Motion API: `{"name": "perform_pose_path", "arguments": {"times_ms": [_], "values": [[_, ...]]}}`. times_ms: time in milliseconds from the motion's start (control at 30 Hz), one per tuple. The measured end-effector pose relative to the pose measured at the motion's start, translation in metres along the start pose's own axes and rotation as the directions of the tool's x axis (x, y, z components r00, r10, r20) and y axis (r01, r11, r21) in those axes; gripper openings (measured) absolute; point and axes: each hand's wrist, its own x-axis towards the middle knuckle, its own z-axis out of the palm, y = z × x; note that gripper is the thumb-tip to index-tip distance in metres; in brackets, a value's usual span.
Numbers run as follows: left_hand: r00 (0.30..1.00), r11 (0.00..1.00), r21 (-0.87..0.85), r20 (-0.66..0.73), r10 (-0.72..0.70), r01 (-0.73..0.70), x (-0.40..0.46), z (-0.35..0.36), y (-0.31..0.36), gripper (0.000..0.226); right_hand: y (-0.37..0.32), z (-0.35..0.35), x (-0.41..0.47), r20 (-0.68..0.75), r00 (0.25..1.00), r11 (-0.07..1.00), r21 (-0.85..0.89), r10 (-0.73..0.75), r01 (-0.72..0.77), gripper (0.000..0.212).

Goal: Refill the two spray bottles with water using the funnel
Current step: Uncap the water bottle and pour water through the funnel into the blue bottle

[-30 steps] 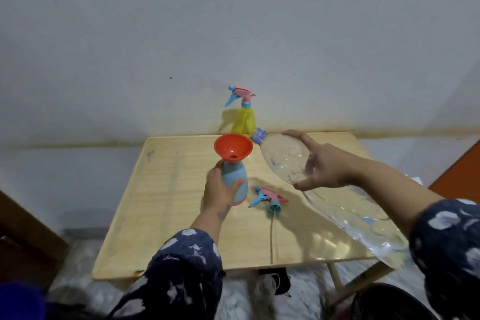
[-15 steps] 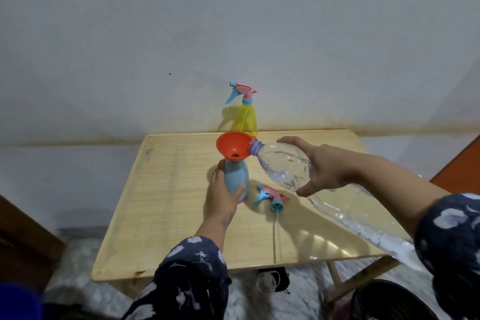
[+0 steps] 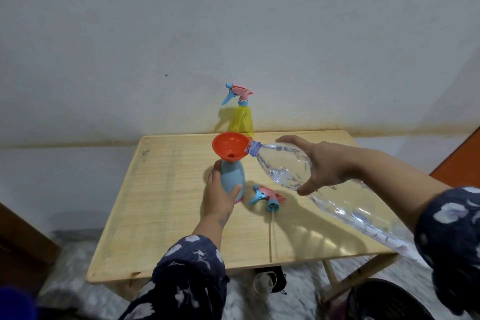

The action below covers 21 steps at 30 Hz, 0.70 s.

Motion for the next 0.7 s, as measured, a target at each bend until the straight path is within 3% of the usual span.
{"name": "perform_pose_path", "arguments": {"times_ms": [700], "values": [[1.0,1.0,-0.009,0.009,-0.018,0.018,0.001,0.0,0.001,0.077,0.005,-0.014,0.005,-0.013,1.0,1.0,-0.007,0.008,-0.008,0.104]]}}
